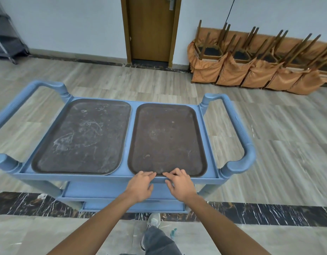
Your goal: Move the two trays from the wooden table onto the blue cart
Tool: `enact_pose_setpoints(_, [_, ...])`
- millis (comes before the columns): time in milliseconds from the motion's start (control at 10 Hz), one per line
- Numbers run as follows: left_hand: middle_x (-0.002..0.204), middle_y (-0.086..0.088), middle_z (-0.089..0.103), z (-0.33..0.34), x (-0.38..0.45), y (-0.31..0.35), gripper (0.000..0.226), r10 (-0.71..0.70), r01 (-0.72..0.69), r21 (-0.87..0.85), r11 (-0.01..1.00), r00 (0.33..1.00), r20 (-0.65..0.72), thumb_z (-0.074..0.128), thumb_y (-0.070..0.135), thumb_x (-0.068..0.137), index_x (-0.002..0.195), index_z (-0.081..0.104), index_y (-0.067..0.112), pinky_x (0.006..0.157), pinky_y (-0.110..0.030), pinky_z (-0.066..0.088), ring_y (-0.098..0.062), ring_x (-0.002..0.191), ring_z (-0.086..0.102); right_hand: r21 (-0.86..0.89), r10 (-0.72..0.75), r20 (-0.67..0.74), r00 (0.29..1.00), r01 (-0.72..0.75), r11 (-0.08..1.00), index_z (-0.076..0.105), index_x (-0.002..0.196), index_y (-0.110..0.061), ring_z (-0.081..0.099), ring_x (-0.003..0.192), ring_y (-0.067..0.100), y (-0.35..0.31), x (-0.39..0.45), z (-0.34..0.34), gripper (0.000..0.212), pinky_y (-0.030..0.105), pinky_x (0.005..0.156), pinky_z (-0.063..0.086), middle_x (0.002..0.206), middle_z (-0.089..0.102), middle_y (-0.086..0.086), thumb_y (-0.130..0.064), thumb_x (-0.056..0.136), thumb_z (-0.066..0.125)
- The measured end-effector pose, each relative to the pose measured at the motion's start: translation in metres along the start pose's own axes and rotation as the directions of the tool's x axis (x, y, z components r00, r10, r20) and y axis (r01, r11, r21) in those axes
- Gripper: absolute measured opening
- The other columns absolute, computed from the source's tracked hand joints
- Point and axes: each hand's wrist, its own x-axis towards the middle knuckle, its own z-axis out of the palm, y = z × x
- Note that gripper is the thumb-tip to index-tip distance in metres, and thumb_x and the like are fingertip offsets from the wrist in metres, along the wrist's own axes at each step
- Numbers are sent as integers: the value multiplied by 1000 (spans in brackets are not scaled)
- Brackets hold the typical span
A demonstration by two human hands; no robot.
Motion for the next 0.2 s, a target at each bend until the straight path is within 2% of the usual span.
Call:
enact_pose_setpoints(100, [165, -1, 19, -26, -11, -7, 64, 33, -34, 29, 999, 998, 49, 46, 38, 96, 155, 25, 23, 121, -34, 17, -23, 152, 14, -21, 39, 81, 996, -38, 999, 51, 142, -33, 46, 127, 27, -4, 2, -38, 46, 44, 101, 45, 134, 54, 2, -47, 100, 42])
enact_pose_setpoints(200, [167, 1, 9, -68, -16, -14, 68, 52, -45, 88, 995, 995, -84, 45, 47, 94, 156, 22, 28, 122, -39, 16, -26, 153, 2, -2, 74, -65, 995, -75, 997, 50, 143, -32, 42, 134, 27, -6, 8, -84, 50, 44, 103, 45, 145, 50, 0, -52, 98, 41])
